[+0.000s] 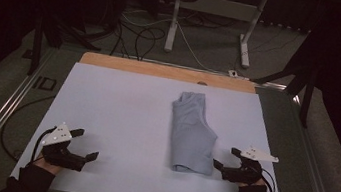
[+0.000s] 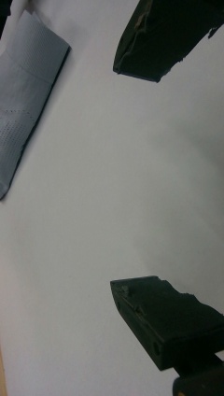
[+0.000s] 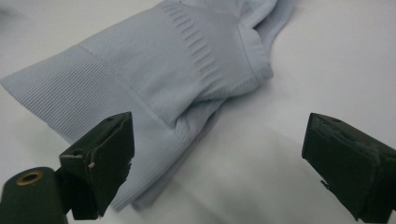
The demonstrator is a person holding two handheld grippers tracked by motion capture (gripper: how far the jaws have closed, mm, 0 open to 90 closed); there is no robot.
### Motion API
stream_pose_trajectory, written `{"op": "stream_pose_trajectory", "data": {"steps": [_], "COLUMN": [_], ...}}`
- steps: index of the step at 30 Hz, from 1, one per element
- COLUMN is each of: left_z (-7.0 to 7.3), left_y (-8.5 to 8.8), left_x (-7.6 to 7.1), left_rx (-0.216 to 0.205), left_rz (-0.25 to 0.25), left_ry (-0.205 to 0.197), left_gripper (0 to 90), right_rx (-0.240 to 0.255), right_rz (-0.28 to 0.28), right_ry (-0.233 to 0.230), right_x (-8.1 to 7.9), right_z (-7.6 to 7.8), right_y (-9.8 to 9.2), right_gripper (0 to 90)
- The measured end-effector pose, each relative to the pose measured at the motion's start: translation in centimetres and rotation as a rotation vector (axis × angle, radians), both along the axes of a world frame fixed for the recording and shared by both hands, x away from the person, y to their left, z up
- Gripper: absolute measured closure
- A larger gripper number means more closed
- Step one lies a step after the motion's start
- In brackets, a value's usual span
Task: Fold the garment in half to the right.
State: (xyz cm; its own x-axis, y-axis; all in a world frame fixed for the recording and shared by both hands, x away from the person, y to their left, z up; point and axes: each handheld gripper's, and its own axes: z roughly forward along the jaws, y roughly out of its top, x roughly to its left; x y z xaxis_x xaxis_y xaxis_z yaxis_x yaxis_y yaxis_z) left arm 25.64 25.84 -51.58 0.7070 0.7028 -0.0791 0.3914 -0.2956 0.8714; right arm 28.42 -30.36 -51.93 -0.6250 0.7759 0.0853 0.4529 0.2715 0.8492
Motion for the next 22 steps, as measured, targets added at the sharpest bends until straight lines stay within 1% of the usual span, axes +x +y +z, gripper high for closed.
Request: {"op": "stream_pose_trajectory", "data": {"steps": [2,7,9,12,16,22], "left_z": [-0.1,-0.3,-0.3,-0.4,-0.3,-0.3], "left_y": [0.1,0.3,0.3,0.4,0.3,0.3], "left_x": [-0.1,-0.3,-0.4,-0.6,-0.7,-0.7], "left_rx": [0.004,0.008,0.02,0.022,0.012,-0.003], "left_rz": [0.0,0.01,0.016,0.015,0.014,0.019], "left_ry": [-0.001,-0.008,-0.017,-0.013,-0.023,-0.024], "left_gripper": [0.7,0.7,0.7,0.7,0.7,0.7], "right_rx": [0.012,0.034,0.017,0.006,-0.008,-0.019], "right_rz": [-0.014,-0.043,-0.044,-0.04,-0.026,-0.015], "right_ry": [0.008,0.004,-0.002,-0.001,-0.001,-0.006], "right_x": [-0.4,-1.4,-1.7,-2.1,-2.1,-1.9], "right_z": [-0.2,-0.2,-0.3,-0.4,-0.7,-0.8], "right_y": [-0.1,-0.2,-0.1,0.1,0.3,0.6], "right_gripper": [9.1,9.1,9.1,9.1,9.1,9.1]}}
